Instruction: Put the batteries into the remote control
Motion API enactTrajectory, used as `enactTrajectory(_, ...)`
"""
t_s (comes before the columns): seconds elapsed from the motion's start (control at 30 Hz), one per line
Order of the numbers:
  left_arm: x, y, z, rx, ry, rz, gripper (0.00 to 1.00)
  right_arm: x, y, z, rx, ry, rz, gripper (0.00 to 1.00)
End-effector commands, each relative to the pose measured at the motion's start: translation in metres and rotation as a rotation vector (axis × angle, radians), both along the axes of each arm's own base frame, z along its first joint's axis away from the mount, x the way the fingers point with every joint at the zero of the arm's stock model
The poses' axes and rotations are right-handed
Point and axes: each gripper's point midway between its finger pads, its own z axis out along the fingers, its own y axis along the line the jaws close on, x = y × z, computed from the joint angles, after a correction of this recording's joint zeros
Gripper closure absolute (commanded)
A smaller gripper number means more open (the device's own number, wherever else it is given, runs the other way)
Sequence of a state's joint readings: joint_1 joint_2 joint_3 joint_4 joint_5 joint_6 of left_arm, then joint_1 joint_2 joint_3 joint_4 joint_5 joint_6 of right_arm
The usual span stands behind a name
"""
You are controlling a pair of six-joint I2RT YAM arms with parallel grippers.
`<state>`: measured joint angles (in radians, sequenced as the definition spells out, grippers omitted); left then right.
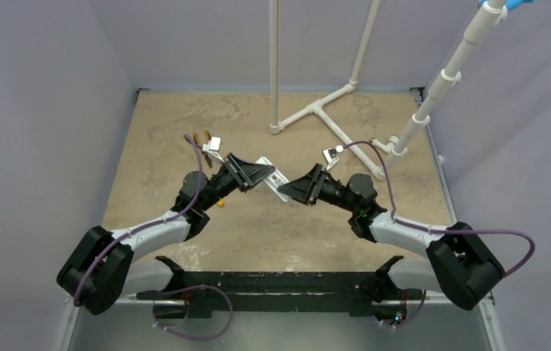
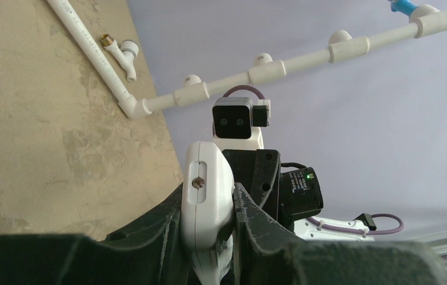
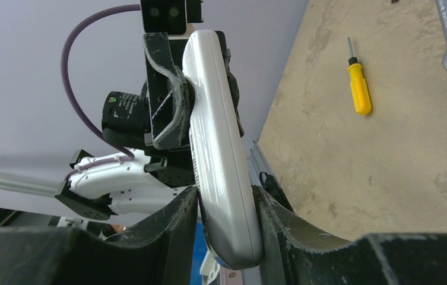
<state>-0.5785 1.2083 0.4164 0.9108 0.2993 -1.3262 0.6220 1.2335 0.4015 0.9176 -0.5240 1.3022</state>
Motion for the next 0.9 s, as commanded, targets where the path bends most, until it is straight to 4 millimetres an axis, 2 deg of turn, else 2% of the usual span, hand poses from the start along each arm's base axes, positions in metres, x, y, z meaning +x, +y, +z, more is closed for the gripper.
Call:
enactTrajectory(0.0,-0.0004,-0.0018,0.0304,-0.057,-0.083,-0.008,1.0,-0.003,0.0036,0.0235,0.058,-0.075,0.029,0.66)
enactTrajectory(0.2,-0.0016,-0.0003,0.0314,-0.057,-0.09,-0.005,1.0,-0.0029,0.0037,0.0232,0.063,-0.074,0.03,0.68)
enactTrajectory(0.33,-0.0022,-0.0005,0.0298,-0.055,-0.086,-0.009,1.0,-0.0026,0.0028,0.0225,0.062,-0.072,0.024,0.57)
enactTrajectory(0.47,-0.0026,-0.0001,0.0297,-0.056,-0.086,-0.008,1.0,-0.001,0.0004,0.0199,0.059,-0.063,0.002,0.52)
enactTrajectory(0.77,-0.0035,0.0,0.0304,-0.058,-0.087,-0.009,1.0,-0.0018,-0.0046,0.0208,0.069,-0.068,-0.022,0.64)
enactTrajectory(0.87,-0.004,0.0007,0.0296,-0.058,-0.088,-0.006,1.0,-0.0024,-0.0057,0.0218,0.075,-0.07,-0.025,0.65)
